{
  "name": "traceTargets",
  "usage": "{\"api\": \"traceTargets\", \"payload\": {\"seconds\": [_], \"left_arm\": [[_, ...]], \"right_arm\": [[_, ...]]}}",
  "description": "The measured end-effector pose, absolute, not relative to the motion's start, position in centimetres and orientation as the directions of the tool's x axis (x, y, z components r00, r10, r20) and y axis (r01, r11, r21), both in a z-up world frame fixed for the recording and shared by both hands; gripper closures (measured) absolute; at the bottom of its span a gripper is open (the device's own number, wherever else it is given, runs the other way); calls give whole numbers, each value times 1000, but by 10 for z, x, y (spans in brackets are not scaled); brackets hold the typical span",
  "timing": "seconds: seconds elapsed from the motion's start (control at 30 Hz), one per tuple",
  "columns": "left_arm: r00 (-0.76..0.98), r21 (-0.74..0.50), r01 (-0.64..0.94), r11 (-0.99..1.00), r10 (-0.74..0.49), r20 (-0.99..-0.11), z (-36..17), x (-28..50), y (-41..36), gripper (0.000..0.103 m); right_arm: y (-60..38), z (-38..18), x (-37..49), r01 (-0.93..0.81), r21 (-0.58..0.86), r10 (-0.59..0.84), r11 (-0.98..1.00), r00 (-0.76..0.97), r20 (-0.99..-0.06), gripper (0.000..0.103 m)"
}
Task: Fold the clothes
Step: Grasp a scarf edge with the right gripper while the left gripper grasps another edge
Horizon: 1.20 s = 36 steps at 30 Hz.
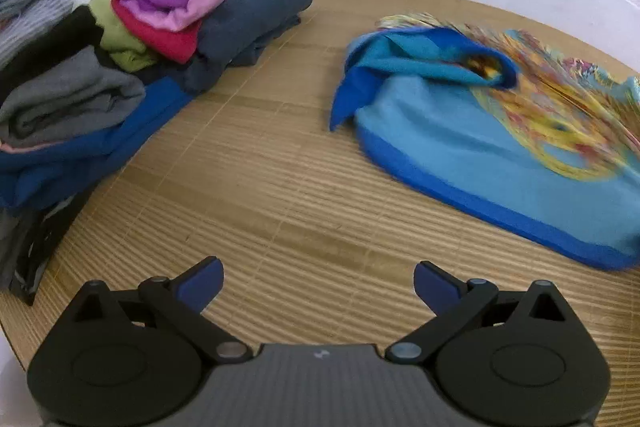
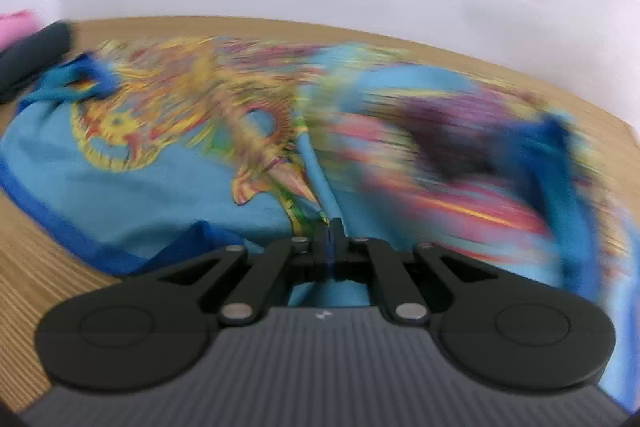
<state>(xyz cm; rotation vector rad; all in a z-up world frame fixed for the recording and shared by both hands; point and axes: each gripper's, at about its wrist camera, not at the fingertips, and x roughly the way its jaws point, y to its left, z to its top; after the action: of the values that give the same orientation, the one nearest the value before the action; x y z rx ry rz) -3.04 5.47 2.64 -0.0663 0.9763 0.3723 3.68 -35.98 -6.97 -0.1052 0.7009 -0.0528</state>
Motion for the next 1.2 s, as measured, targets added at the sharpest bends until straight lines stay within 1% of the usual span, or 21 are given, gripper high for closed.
{"api": "traceTargets", "payload": {"seconds": [0.13, 0.23, 0.3, 0.37, 0.43, 0.5, 0.6, 0.67, 0.7, 0.73, 0.77, 0.8, 0.83, 0.87, 0.9, 0.93, 0.97, 1.07, 1.13, 1.2], "left_arm": [[523, 129, -295, 947, 272, -808, 29, -22, 32, 0], [544, 117, -228, 967, 226, -808, 29, -17, 8, 0], [564, 100, -156, 983, 172, -808, 29, -15, -14, 0], [590, 72, -65, 995, 96, -802, 31, -15, -39, 0], [611, 53, 27, 998, 25, -791, 33, -15, -65, 0], [641, 80, 113, 990, -11, -768, 35, -16, -93, 0], [680, 155, 185, 970, -12, -733, 33, -14, -125, 0], [689, 189, 212, 959, -9, -725, 25, -6, -141, 0], [694, 206, 225, 952, -8, -720, 21, -2, -149, 0], [692, 223, 233, 947, -1, -721, 16, 4, -156, 1], [686, 242, 243, 939, 10, -727, 10, 11, -162, 5], [677, 262, 256, 930, 21, -735, 3, 17, -165, 12], [671, 285, 264, 922, 37, -741, -4, 23, -168, 18], [666, 308, 269, 913, 55, -744, -10, 28, -172, 40], [661, 321, 264, 909, 72, -747, -13, 32, -172, 78], [651, 298, 248, 922, 69, -756, -11, 35, -167, 92], [641, 259, 228, 938, 56, -766, -8, 38, -160, 97], [641, 145, 138, 980, 24, -767, 14, 37, -130, 98], [657, 95, 32, 995, 51, -752, 34, 28, -100, 98], [660, 83, -68, 994, 107, -744, 46, 18, -69, 98]], "right_arm": [[-431, -59, -12, 180, -212, -275, 961, 720, -636, 100], [-485, -54, -46, 332, -252, -414, 909, 652, -636, 100], [-512, -50, -69, 392, -250, -456, 886, 629, -630, 100], [-523, -45, -89, 413, -247, -471, 877, 633, -615, 100], [-520, -42, -100, 395, -242, -456, 886, 648, -610, 100], [-510, -43, -116, 365, -209, -413, 907, 678, -607, 98], [-489, -41, -116, 292, -150, -320, 945, 716, -620, 96], [-481, -43, -122, 246, -122, -267, 962, 732, -627, 85], [-478, -44, -122, 231, -115, -251, 966, 737, -627, 74], [-477, -46, -121, 217, -109, -236, 970, 743, -627, 66], [-474, -49, -121, 200, -104, -220, 974, 747, -627, 63], [-479, -51, -113, 182, -100, -204, 978, 749, -630, 59], [-483, -52, -106, 169, -98, -192, 981, 750, -633, 58], [-485, -52, -106, 161, -100, -187, 982, 749, -635, 58], [-486, -51, -107, 162, -106, -192, 981, 747, -636, 58], [-486, -51, -106, 167, -114, -201, 979, 745, -636, 58], [-487, -51, -106, 177, -121, -213, 977, 743, -634, 58], [-490, -53, -105, 221, -124, -250, 967, 742, -623, 58], [-497, -53, -105, 218, -114, -241, 969, 753, -613, 58], [-503, -54, -104, 195, -103, -217, 975, 760, -613, 58]]}}
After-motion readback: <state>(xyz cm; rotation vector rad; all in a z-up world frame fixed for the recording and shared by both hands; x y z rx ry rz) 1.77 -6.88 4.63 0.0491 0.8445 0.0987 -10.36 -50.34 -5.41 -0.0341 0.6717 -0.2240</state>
